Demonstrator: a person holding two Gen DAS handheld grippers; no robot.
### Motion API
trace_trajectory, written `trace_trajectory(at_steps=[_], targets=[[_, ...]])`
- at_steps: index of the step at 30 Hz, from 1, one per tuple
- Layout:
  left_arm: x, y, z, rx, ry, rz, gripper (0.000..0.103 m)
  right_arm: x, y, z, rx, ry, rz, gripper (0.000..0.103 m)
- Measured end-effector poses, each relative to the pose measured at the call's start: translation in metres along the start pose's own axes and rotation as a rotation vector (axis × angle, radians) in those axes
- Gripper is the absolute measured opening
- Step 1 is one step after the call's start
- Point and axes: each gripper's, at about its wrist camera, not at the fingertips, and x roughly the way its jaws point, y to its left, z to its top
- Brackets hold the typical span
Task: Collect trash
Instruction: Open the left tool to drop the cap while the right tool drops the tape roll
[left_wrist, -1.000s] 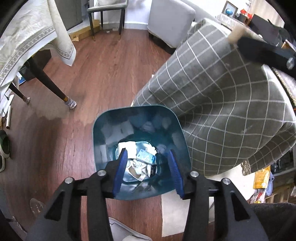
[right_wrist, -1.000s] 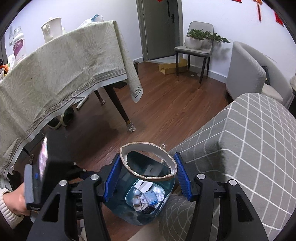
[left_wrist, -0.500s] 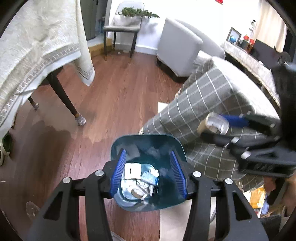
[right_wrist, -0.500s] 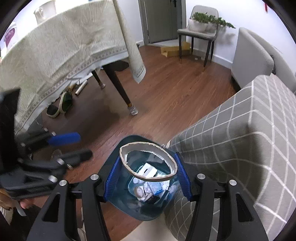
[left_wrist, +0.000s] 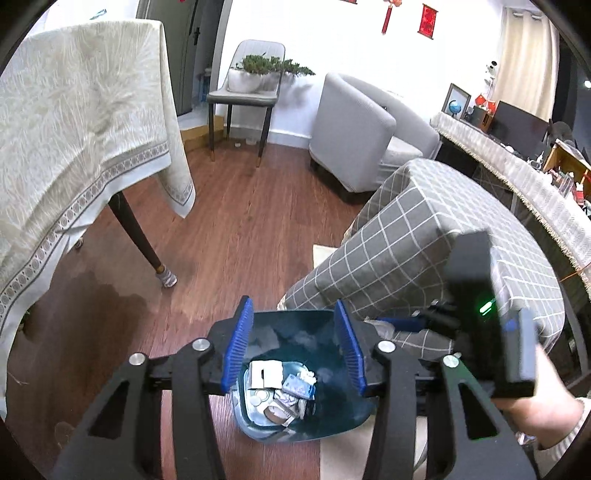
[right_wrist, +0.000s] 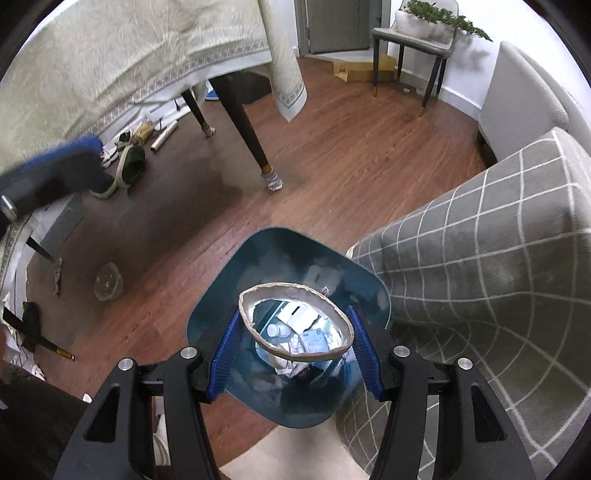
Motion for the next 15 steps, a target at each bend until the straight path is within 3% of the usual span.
trace_trajectory(at_steps=[5,7,9,15], targets=[[-0.009,-0.003,0.007,-0.004,-0.030,-0.014,0.044,0.017,0.005,-0.007,-0.026,0.053,-0.007,0.061],[-0.012,-0.004,0.010,-0.004,-0.039,-0.016,0.044,0.018,0.005,-0.008,-0.027,0.059,-0.012,0.073],[-0.015,-0.005,0.012,0.007,-0.051,-0.006,0.044,0.017,0.005,-0.009,-0.026,0.055,-0.014,0.076],[-0.021,-0.010,0.019,0.001,-0.071,-0.005,0.044,0.003,0.003,-0.010,-0.026,0.018,-0.006,0.077]])
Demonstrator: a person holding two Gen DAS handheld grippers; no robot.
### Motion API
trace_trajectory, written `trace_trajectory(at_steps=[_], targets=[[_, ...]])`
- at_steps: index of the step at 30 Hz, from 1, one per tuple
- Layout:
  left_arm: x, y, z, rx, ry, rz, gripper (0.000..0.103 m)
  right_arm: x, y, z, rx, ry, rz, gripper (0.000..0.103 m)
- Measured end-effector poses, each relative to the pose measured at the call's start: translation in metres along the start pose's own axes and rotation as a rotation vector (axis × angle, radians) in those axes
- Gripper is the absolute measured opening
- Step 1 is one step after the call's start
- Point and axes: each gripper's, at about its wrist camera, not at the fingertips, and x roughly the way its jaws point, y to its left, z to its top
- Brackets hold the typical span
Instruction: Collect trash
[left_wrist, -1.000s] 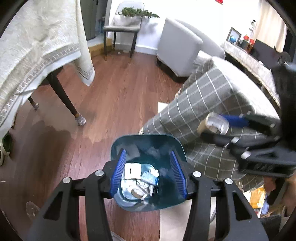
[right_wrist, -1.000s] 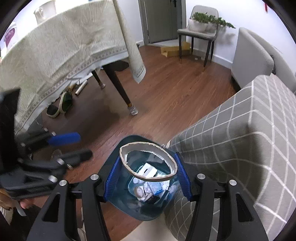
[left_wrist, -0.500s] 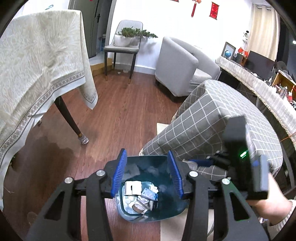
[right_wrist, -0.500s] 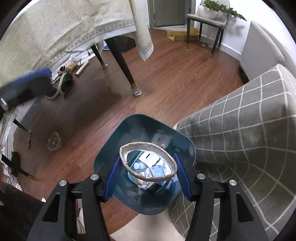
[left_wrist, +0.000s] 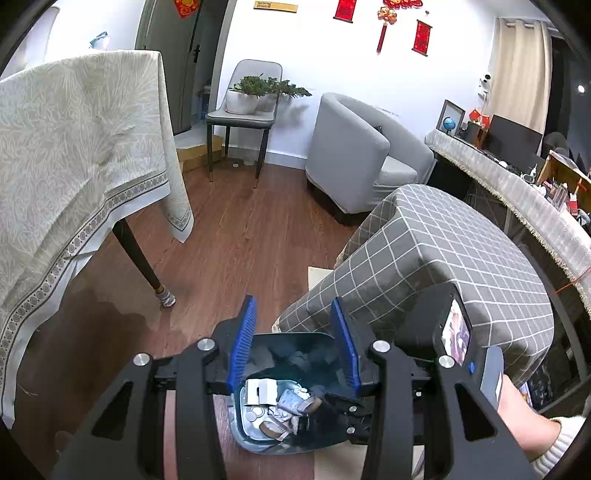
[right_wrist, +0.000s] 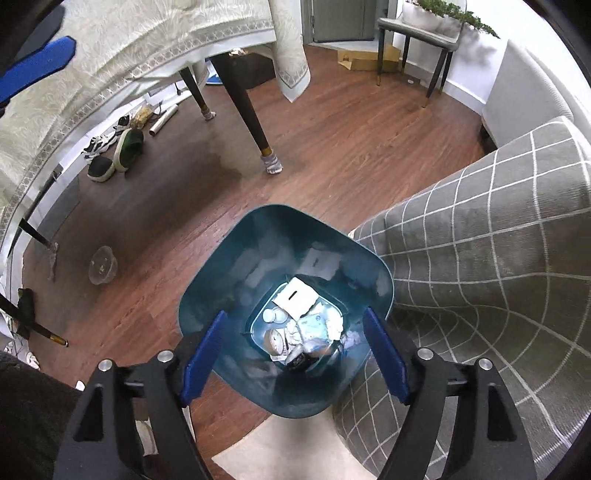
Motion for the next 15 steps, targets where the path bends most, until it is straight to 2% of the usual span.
trace_trajectory(at_steps=[2,7,12,14,15], targets=[[-0.002,-0.004,0.002,0.001,-0.008,0.003,0.044,-0.008,0.000,0.000,-0.002,-0.022,0.006,0.077],[-0.009,-0.011,0.006,0.010,-0.022,0.027,0.052,-0.036,0.000,0.000,-0.013,-0.103,0.010,0.077],[-0.016,-0.017,0.012,0.012,-0.048,0.055,0.070,-0.072,-0.003,0.003,-0.016,-0.223,-0.011,0.077],[-0.018,-0.020,0.013,0.012,-0.057,0.064,0.075,-0.088,-0.007,0.003,-0.004,-0.276,-0.033,0.081],[-0.018,-0.022,0.013,0.011,-0.059,0.062,0.082,-0.097,-0.011,0.001,0.003,-0.308,-0.053,0.084]])
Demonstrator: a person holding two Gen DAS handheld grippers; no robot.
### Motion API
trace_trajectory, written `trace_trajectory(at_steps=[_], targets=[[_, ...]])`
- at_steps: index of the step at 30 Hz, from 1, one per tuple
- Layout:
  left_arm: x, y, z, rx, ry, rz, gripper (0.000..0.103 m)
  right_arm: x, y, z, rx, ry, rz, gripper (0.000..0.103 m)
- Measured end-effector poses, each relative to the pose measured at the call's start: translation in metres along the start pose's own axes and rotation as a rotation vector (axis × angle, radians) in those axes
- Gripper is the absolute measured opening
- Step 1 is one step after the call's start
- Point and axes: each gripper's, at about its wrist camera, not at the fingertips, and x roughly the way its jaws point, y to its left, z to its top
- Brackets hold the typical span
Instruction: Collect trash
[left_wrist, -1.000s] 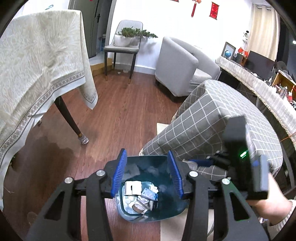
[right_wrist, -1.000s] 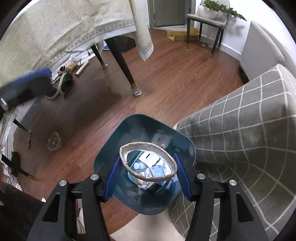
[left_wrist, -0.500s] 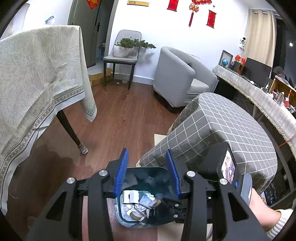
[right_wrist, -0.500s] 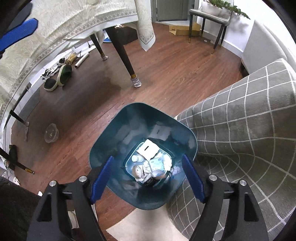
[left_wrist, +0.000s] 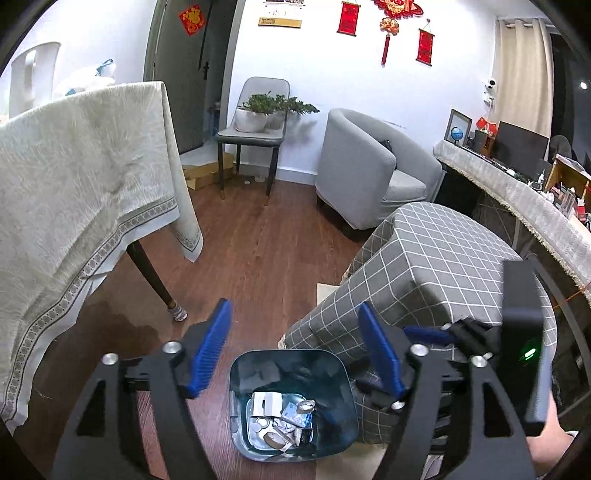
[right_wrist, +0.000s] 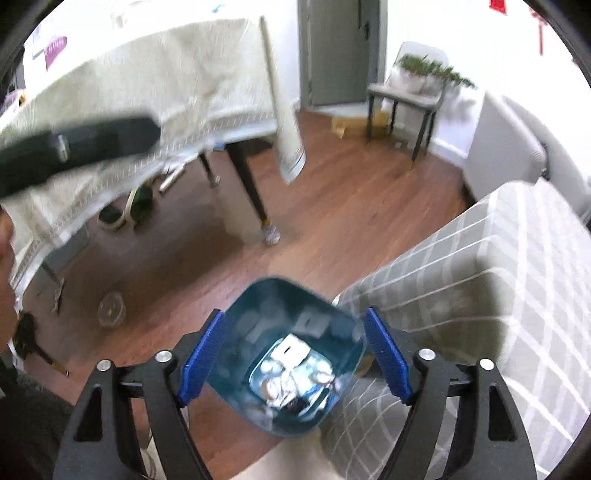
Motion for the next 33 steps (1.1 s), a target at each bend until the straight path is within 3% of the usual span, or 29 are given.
trace_trajectory(at_steps=[2,9,15,25,33], targets=[[-0.001,-0.005,0.000,0.000,-0.007,-0.001,0.088,-0.011,-0.008,0.001,0.012,-0.035,-0.026,0.085],[-0.004,-0.023,-0.003,0.032,-0.041,0.046,0.098,-0.044,-0.040,-0.006,0.057,-0.099,-0.118,0.089],[-0.002,-0.039,-0.015,0.065,-0.036,0.067,0.099,-0.078,-0.065,-0.024,0.098,-0.166,-0.200,0.096],[0.000,-0.057,-0.036,0.076,-0.024,0.082,0.100,-0.115,-0.101,-0.057,0.170,-0.196,-0.297,0.098],[-0.003,-0.068,-0.047,0.082,-0.031,0.114,0.100,-0.138,-0.122,-0.081,0.233,-0.210,-0.291,0.098]])
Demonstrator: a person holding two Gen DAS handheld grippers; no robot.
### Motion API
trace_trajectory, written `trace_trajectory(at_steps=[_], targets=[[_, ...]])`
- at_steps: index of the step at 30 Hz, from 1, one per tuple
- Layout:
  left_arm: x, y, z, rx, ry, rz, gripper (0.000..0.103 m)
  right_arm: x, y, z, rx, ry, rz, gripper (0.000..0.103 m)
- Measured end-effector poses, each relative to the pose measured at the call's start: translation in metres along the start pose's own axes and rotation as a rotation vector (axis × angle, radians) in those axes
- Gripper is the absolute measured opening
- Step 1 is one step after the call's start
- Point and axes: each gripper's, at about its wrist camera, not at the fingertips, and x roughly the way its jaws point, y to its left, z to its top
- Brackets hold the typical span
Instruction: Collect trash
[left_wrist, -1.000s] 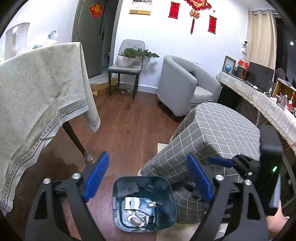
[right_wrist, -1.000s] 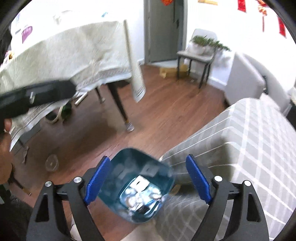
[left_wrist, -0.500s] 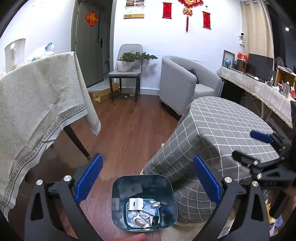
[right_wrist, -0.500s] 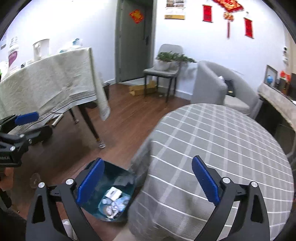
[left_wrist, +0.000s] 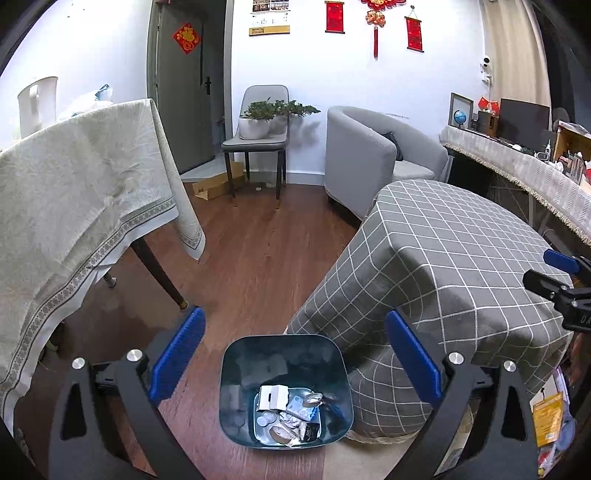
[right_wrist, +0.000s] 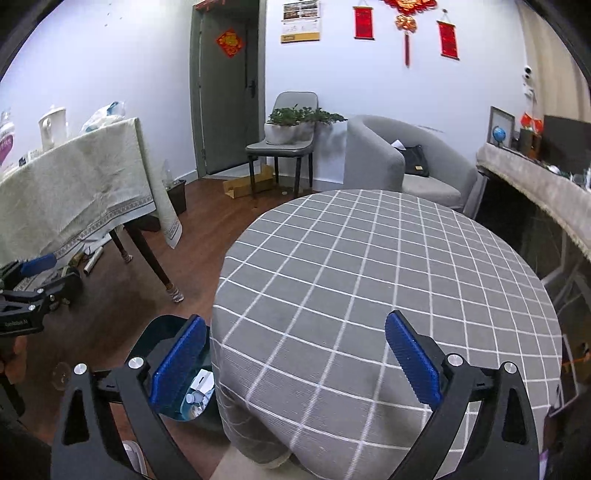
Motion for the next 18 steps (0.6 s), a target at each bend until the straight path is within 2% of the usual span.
trace_trajectory(at_steps=[18], targets=[[0.0003,-0.0046,0.0005,-0.012,-0.010,0.016,0.100,-0.0075,0.0012,0.0007,-0.021,-0.024,0.054,0.098]])
